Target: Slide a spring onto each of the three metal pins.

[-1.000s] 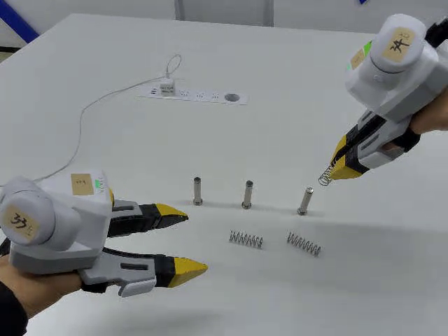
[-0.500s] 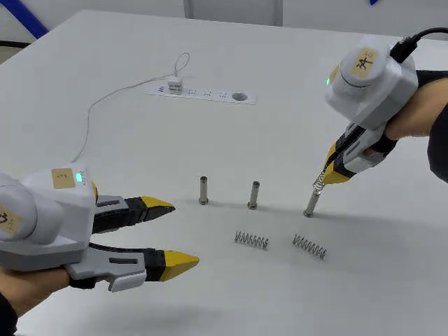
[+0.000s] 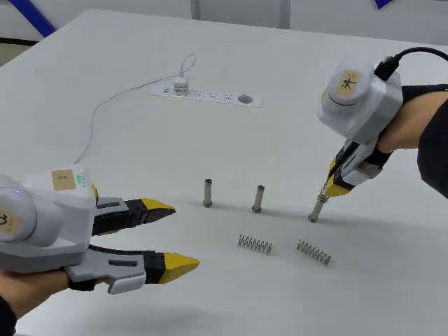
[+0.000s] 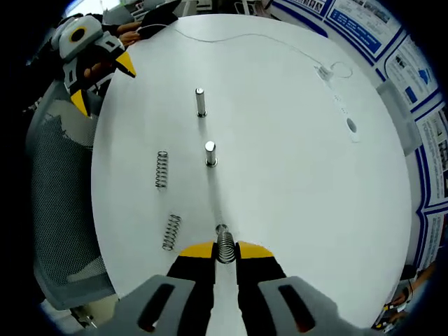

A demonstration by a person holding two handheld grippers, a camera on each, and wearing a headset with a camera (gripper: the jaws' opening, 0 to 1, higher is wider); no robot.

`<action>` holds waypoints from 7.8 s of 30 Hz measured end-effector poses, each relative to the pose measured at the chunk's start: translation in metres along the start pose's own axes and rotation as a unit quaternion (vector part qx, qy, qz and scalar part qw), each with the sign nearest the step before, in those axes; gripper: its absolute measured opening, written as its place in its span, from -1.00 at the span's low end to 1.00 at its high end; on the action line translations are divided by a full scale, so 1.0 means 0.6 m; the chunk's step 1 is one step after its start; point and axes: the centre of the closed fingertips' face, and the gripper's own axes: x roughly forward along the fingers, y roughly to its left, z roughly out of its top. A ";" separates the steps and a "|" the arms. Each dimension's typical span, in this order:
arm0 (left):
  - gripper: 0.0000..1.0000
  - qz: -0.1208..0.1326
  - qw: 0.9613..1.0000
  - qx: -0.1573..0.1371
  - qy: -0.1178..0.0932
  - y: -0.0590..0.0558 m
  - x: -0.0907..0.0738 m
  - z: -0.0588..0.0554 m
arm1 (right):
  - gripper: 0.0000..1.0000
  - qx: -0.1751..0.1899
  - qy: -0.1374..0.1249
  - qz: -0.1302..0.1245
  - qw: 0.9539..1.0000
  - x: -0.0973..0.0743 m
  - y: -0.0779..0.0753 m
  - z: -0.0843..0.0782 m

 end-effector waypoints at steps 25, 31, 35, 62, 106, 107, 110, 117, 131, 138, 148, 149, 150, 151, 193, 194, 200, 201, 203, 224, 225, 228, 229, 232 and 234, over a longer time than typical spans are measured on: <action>0.01 -0.011 1.000 0.006 0.007 -0.009 0.004 -0.004 | -0.75 0.028 0.024 -0.001 0.999 0.075 0.005 -0.030; 0.00 -0.020 1.000 0.013 0.014 -0.014 0.010 -0.007 | -0.64 0.026 0.011 -0.006 1.000 0.068 0.005 -0.030; -0.01 -0.029 0.999 0.020 0.019 -0.019 0.018 -0.006 | -0.56 0.021 0.002 -0.018 1.000 0.057 0.003 -0.030; -0.27 -0.105 0.986 0.103 0.084 -0.012 0.131 -0.033 | -0.47 0.076 -0.098 -0.047 0.991 -0.020 0.078 -0.069; -0.79 -0.128 0.973 0.147 0.125 -0.006 0.205 -0.070 | -0.48 0.053 -0.123 -0.039 0.990 -0.033 0.121 -0.025; -0.79 -0.128 0.973 0.146 0.125 -0.007 0.202 -0.069 | -0.48 0.050 -0.125 -0.036 0.990 -0.033 0.122 -0.021; -0.80 -0.131 0.974 0.146 0.116 -0.014 0.190 -0.060 | -0.48 0.045 -0.133 -0.030 0.990 -0.035 0.126 -0.008; -0.80 -0.133 0.976 0.146 0.087 -0.033 0.163 -0.034 | -0.49 0.022 -0.149 -0.013 0.988 -0.037 0.141 0.025; -0.80 -0.138 0.978 0.151 0.028 -0.076 0.126 0.027 | -0.50 -0.029 -0.168 0.034 0.985 -0.022 0.186 0.078; -0.80 -0.141 0.978 0.152 0.014 -0.087 0.120 0.039 | -0.55 -0.047 -0.167 0.045 0.984 -0.017 0.202 0.086; -0.80 -0.142 0.979 0.144 0.004 -0.091 0.122 0.046 | -0.70 -0.052 -0.178 0.048 0.982 -0.025 0.206 0.096; -0.80 -0.142 0.979 0.144 0.006 -0.091 0.123 0.045 | -0.71 -0.054 -0.179 0.047 0.981 -0.028 0.206 0.098; -0.80 -0.142 0.979 0.145 0.006 -0.090 0.123 0.044 | -0.71 -0.056 -0.180 0.047 0.981 -0.031 0.207 0.100; -0.80 -0.142 0.980 0.143 0.006 -0.089 0.123 0.044 | -0.71 -0.058 -0.180 0.046 0.981 -0.034 0.208 0.101; -0.81 -0.140 0.982 0.128 -0.015 -0.091 0.129 0.056 | -0.74 -0.073 -0.190 0.035 0.979 -0.063 0.218 0.138; -0.81 -0.140 0.982 0.128 -0.015 -0.091 0.130 0.056 | -0.74 -0.072 -0.190 0.037 0.978 -0.063 0.219 0.139; -0.79 -0.134 0.983 0.125 -0.017 -0.088 0.130 0.058 | -0.76 -0.074 -0.186 0.037 0.979 -0.064 0.216 0.139; -0.78 -0.134 0.983 0.121 -0.017 -0.087 0.129 0.059 | -0.76 -0.073 -0.184 0.038 0.979 -0.064 0.216 0.140; -0.76 -0.131 0.984 0.122 -0.016 -0.085 0.128 0.059 | -0.76 -0.074 -0.181 0.036 0.980 -0.064 0.212 0.139; -0.16 -0.100 0.993 0.062 -0.005 -0.050 0.079 0.034 | -0.76 -0.074 -0.159 0.002 0.984 -0.084 0.131 0.152; -0.14 -0.098 0.993 0.059 -0.006 -0.049 0.076 0.032 | -0.76 -0.074 -0.158 0.002 0.985 -0.083 0.128 0.152; -0.07 -0.091 0.995 0.049 -0.004 -0.046 0.066 0.022 | -0.76 -0.071 -0.150 -0.002 0.986 -0.078 0.111 0.154; -0.05 -0.089 0.995 0.046 -0.004 -0.045 0.063 0.020 | -0.76 -0.069 -0.147 -0.003 0.987 -0.076 0.105 0.153; 0.03 -0.082 0.996 0.037 -0.002 -0.042 0.054 0.011 | -0.76 -0.064 -0.136 -0.006 0.989 -0.066 0.083 0.152; 0.08 -0.076 0.997 0.029 0.000 -0.037 0.048 0.005 | -0.76 -0.060 -0.131 -0.006 0.989 -0.061 0.073 0.154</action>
